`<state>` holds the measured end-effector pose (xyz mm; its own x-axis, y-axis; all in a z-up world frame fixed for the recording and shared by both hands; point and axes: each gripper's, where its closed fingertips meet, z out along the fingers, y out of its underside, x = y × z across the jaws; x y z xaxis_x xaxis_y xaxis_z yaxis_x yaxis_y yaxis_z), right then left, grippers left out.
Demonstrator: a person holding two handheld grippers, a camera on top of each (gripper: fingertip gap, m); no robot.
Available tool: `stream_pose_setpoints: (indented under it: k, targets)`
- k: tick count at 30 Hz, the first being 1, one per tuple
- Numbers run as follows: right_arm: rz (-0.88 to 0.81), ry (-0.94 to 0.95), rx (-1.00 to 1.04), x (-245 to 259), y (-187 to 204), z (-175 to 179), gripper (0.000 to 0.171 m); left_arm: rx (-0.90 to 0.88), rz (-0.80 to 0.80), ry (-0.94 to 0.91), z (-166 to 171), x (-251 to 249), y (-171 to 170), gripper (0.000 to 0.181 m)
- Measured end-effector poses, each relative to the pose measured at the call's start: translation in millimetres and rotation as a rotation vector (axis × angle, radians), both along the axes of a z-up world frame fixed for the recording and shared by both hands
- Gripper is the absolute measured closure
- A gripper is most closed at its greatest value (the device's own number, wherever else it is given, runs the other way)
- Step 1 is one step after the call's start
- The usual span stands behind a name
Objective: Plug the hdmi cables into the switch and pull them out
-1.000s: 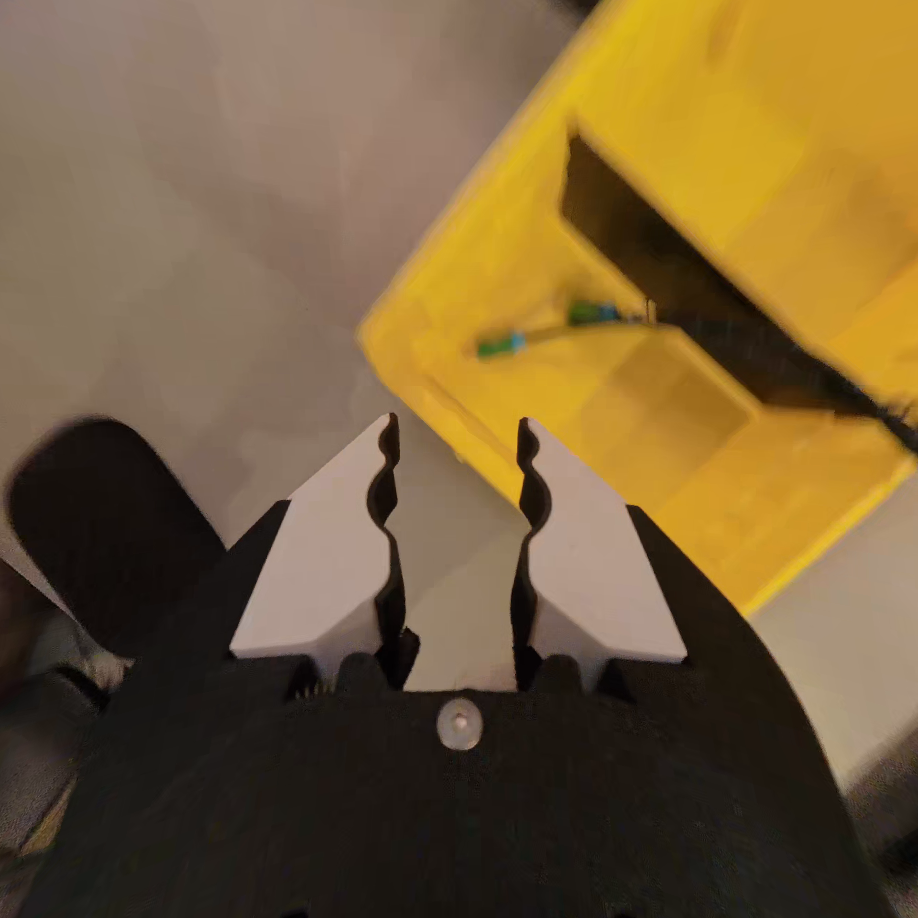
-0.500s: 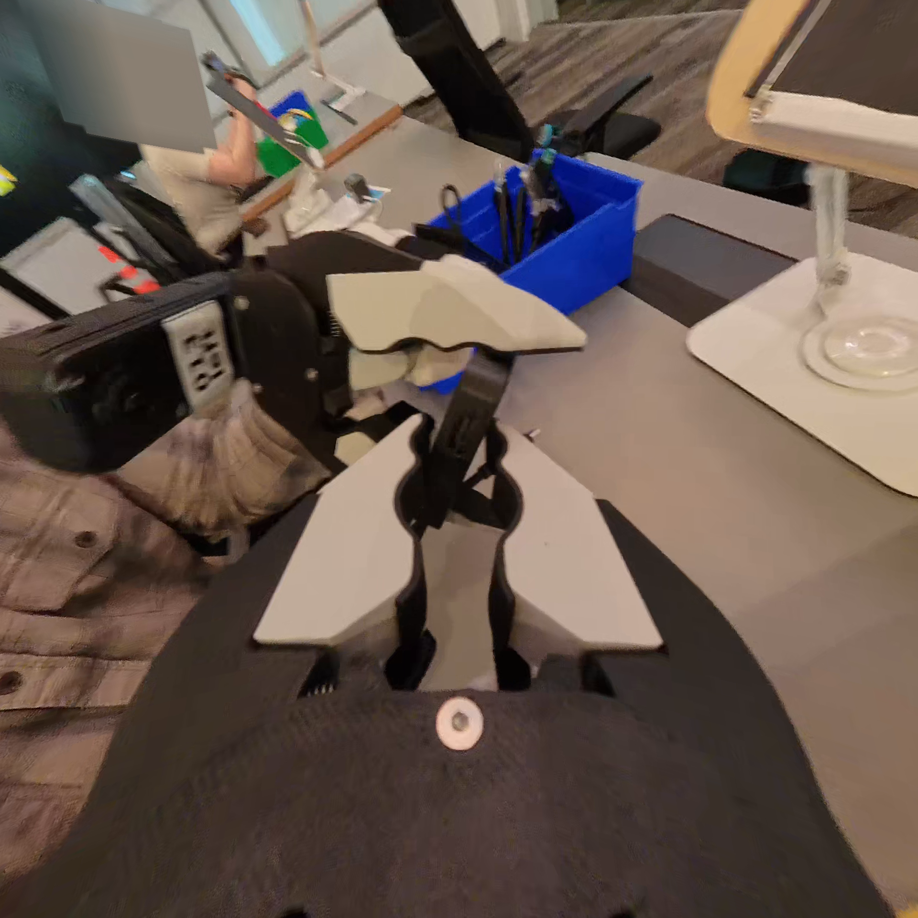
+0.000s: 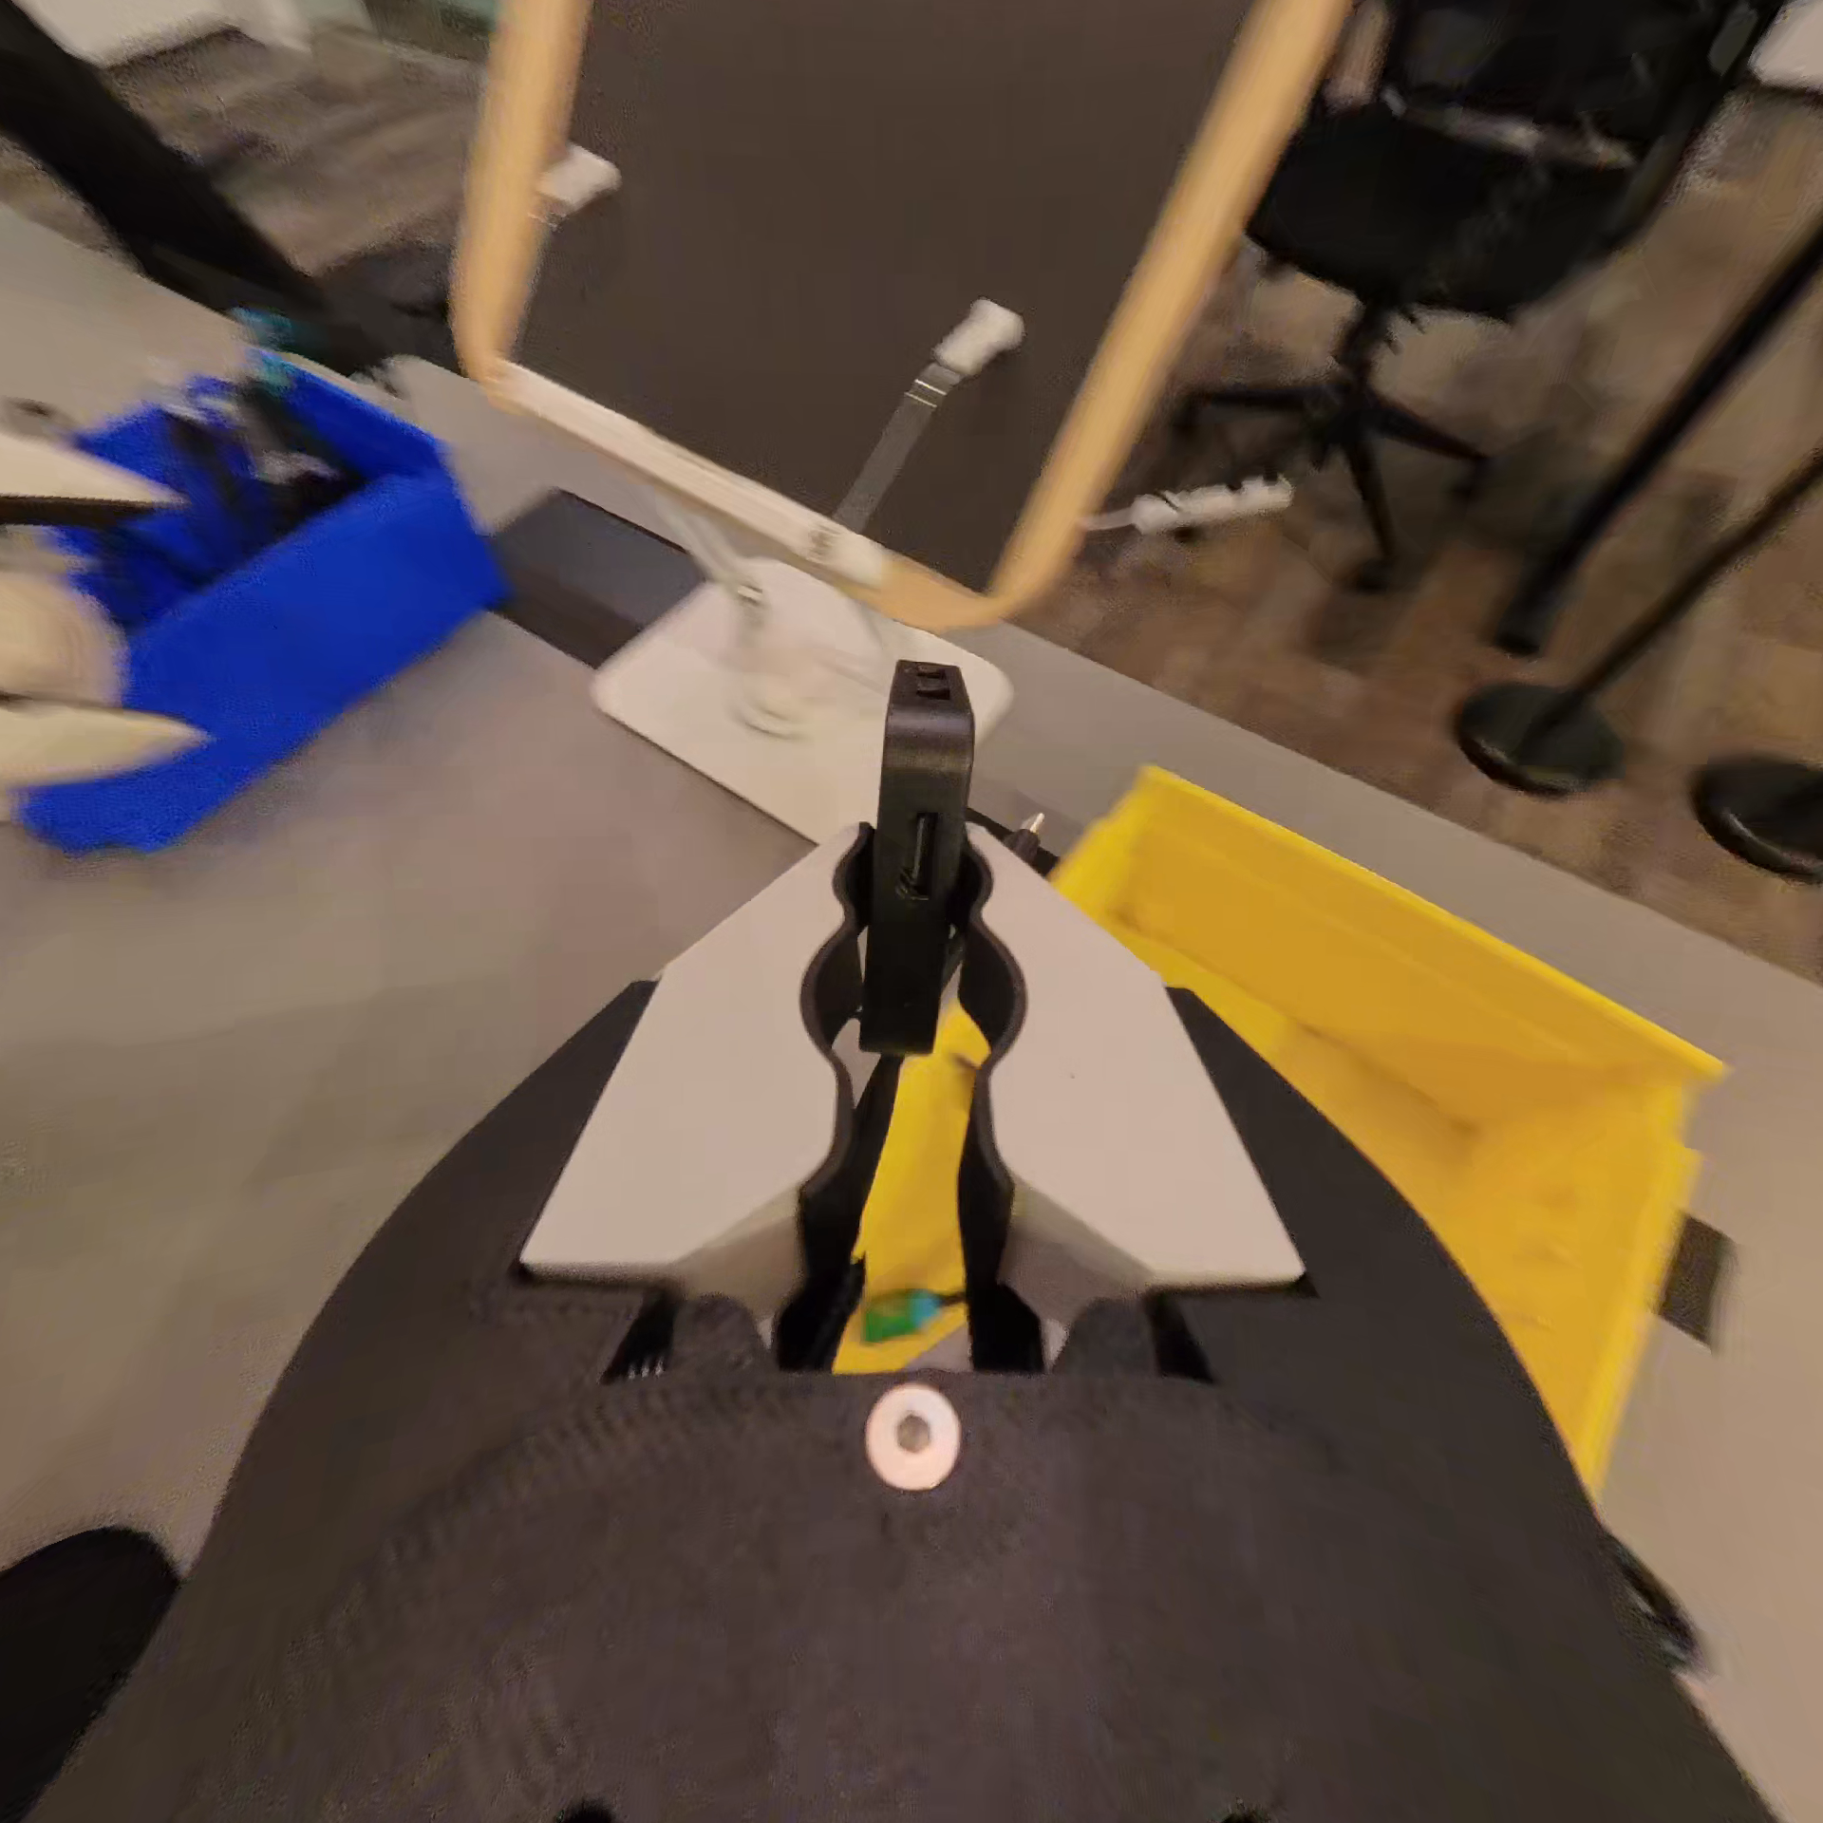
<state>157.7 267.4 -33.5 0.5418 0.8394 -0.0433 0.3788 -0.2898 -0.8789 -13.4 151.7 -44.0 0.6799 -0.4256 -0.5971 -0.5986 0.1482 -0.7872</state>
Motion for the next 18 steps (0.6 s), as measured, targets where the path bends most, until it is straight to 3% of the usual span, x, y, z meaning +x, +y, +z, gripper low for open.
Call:
stream_pose_setpoints:
  k: [2, 6, 10, 13, 14, 18]
  targets:
    - [-0.082, -0.095, -0.020, 21.5, 41.0, -18.7, 0.160, 0.058, -0.004, -0.068, 13.9, -8.0, -1.8, 0.178]
    - [-0.156, -0.325, -0.083, 41.3, 95.0, -78.7, 0.160, 0.086, -0.003, -0.138, 26.0, -18.8, -3.0, 0.181]
    - [-0.188, -0.599, -0.117, 55.0, 122.1, -138.4, 0.160, 0.080, 0.020, -0.139, 21.3, -29.9, 1.9, 0.181]
    - [-0.140, -0.561, -0.218, 42.5, 123.9, -164.7, 0.160, 0.069, -0.005, -0.202, 24.0, -31.8, 1.2, 0.173]
    - [-0.139, -0.527, -0.284, 39.4, 122.2, -171.9, 0.159, 0.066, -0.021, -0.211, 25.2, -30.7, -0.2, 0.162]
    - [-0.262, -0.641, -0.307, 64.0, 132.8, -179.1, 0.121, 0.048, -0.012, -0.194, 24.9, -31.1, 0.1, 0.111]
